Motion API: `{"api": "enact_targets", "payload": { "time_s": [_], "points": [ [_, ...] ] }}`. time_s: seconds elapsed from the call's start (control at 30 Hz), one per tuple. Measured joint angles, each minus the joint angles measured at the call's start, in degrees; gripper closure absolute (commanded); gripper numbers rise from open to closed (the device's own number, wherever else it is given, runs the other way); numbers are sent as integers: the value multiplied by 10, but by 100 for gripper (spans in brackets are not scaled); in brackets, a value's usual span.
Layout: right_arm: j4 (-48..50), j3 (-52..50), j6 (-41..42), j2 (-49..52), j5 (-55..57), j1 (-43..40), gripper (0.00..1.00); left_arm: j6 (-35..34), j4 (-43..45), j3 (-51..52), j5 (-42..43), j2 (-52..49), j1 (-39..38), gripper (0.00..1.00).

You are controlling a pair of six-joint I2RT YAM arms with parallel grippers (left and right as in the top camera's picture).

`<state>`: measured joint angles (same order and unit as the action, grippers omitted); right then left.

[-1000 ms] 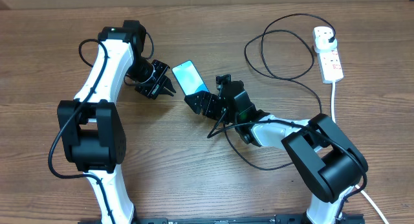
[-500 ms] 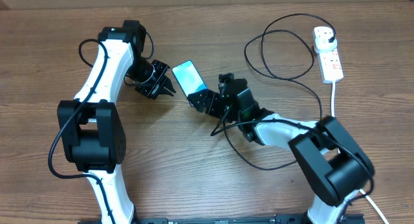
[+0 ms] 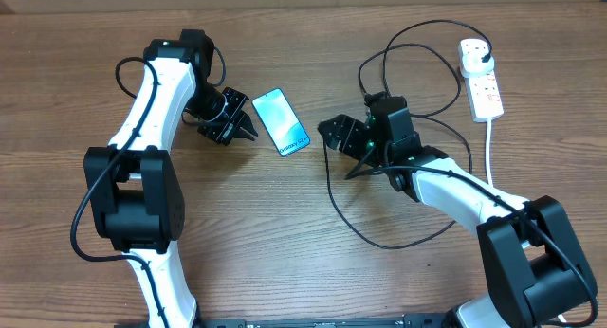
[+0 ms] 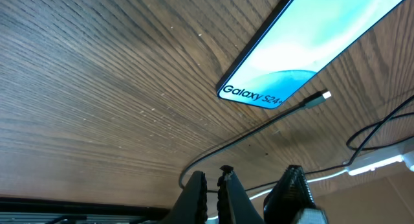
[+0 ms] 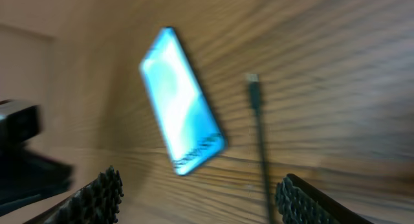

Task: Plug charger to phone and switch on socket
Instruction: 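Lower the phone onto the table with the left gripper and release it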

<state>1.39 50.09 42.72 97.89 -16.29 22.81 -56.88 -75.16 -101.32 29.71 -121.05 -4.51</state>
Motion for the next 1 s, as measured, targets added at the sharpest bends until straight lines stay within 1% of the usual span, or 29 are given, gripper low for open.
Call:
{"api": "enact_targets", "payload": {
  "time_s": [0.07,0.13,0.2,0.3,0.47,0.73,0.83,0.87,0.93,0.97,1.0],
  "points": [
    [-11,0,-3,0,16,-3,23,3,2,0,-3,0,0,96],
    [-12,0,-4,0,28,-3,24,30,12,0,-16,0,0,96],
    [-11,0,-6,0,37,-3,24,83,29,0,-33,0,0,96],
    [-11,0,-7,0,47,-3,24,184,56,0,-50,0,0,96],
    [-12,0,-8,0,53,-3,24,296,71,0,-64,0,0,96],
    [-24,0,-8,0,54,-7,24,406,97,-2,-69,0,0,96],
    [-29,0,-8,0,56,-15,24,431,91,-13,-69,0,0,96],
    [-29,0,-7,0,57,-18,23,437,88,-20,-69,0,0,94],
    [-30,0,-8,0,58,-21,23,453,76,-45,-70,0,0,84],
    [-30,0,-7,0,59,-21,23,456,70,-59,-70,0,0,69],
    [-29,0,-7,0,59,-21,24,459,66,-74,-71,0,0,59]
  ]
}}
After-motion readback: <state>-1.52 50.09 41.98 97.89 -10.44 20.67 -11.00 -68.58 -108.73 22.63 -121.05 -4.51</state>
